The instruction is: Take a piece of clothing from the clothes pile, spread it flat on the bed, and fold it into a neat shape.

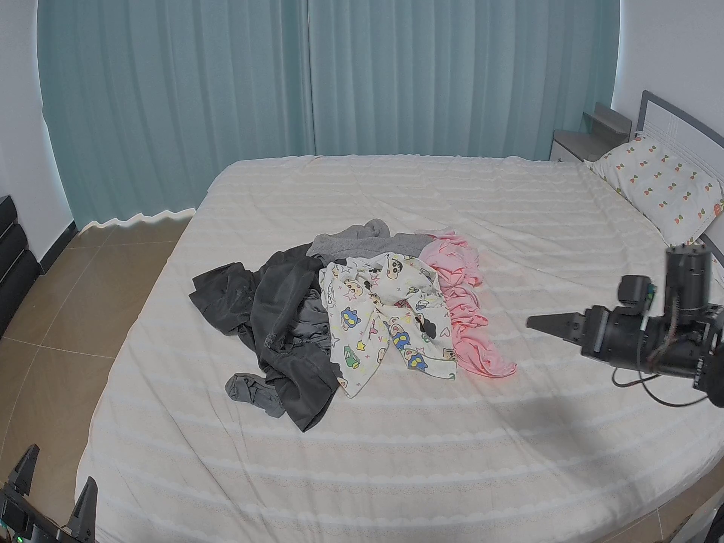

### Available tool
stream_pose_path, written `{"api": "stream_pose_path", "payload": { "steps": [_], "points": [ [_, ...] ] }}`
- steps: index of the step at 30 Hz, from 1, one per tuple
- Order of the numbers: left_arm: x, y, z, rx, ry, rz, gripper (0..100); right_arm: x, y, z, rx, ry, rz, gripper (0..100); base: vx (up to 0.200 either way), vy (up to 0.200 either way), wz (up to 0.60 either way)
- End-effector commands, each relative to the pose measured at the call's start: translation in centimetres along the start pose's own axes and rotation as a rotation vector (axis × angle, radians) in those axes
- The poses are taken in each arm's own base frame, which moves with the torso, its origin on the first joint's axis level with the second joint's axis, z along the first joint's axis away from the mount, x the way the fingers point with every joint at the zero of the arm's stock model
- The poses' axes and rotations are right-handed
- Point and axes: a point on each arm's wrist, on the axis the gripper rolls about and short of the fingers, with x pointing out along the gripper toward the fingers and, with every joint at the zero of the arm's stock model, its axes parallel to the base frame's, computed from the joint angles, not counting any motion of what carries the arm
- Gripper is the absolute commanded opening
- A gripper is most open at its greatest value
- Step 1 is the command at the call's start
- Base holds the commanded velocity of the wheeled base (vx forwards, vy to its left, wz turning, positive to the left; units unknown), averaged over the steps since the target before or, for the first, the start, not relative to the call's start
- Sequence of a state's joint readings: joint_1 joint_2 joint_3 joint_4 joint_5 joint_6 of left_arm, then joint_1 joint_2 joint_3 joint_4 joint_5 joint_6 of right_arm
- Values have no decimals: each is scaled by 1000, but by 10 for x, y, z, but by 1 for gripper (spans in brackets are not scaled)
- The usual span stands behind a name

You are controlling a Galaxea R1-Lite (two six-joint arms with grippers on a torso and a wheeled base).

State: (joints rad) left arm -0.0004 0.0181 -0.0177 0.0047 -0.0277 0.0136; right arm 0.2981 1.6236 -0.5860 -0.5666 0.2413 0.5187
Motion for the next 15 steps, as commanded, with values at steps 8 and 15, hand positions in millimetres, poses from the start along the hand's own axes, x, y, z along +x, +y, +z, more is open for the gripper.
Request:
{"api": "stream_pose_path", "payload": {
  "steps": [8, 15],
  "points": [
    [0, 0, -5, 0, 4, 0, 100, 234, -41, -59, 85, 97, -165, 100, 0, 0, 0],
    [0, 0, -5, 0, 4, 0, 100, 252, -46, -70, 82, 150, -226, 100, 0, 0, 0]
  ]
}}
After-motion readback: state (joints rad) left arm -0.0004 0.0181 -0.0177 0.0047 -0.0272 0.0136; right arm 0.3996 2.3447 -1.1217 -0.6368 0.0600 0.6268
